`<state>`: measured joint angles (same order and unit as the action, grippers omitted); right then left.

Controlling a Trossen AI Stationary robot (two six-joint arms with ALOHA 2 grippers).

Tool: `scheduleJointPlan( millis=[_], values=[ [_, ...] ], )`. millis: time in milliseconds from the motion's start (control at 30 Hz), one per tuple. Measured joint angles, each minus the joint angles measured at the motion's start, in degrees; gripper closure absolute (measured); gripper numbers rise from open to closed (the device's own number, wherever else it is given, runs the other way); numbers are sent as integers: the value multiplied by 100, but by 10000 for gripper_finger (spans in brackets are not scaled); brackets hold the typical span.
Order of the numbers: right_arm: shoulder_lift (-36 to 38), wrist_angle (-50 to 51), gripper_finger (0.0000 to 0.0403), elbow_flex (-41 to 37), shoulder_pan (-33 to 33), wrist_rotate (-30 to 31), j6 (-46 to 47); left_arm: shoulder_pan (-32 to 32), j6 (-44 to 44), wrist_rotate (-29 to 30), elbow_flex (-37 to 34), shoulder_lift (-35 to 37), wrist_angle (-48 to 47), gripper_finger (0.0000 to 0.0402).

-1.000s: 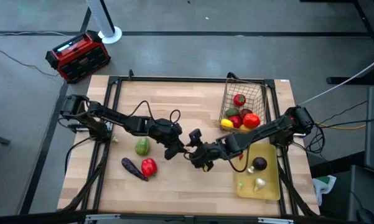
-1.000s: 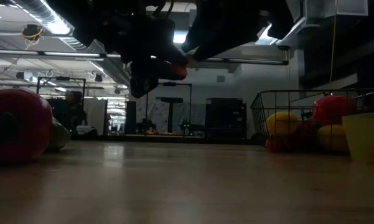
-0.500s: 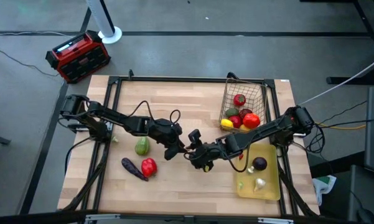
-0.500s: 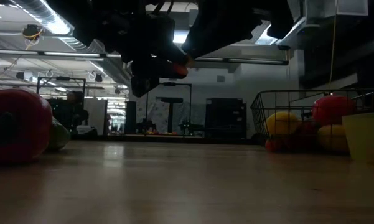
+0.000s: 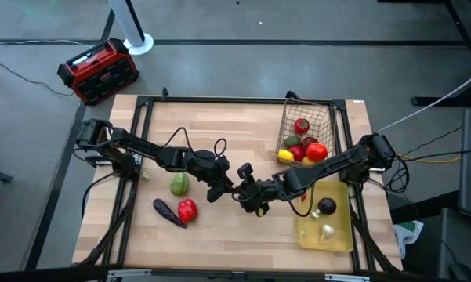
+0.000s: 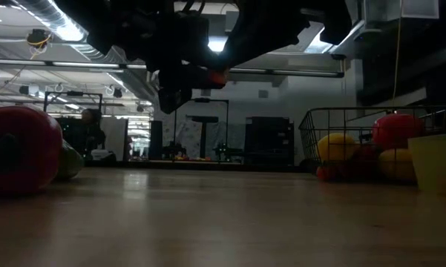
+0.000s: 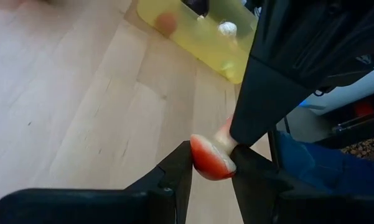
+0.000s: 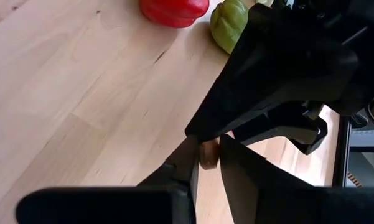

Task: Sort produce into baskets
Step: Put the red mushroom into the yellow bin

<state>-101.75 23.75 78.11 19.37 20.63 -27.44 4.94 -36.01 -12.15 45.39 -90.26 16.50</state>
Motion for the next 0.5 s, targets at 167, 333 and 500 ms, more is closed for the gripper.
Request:
scheduleJointPlan(
  millis=[167,333,500],
  values=[
    [0,2,349,1,0,-13,1,5,-2,1,0,0,3,301],
    [0,4,388,2,0,-11,0,5,-6,-2,0,0,8,301],
    [0,1,390,1,-1,-71,7,7,163,-6,0,0,14,298]
  ],
)
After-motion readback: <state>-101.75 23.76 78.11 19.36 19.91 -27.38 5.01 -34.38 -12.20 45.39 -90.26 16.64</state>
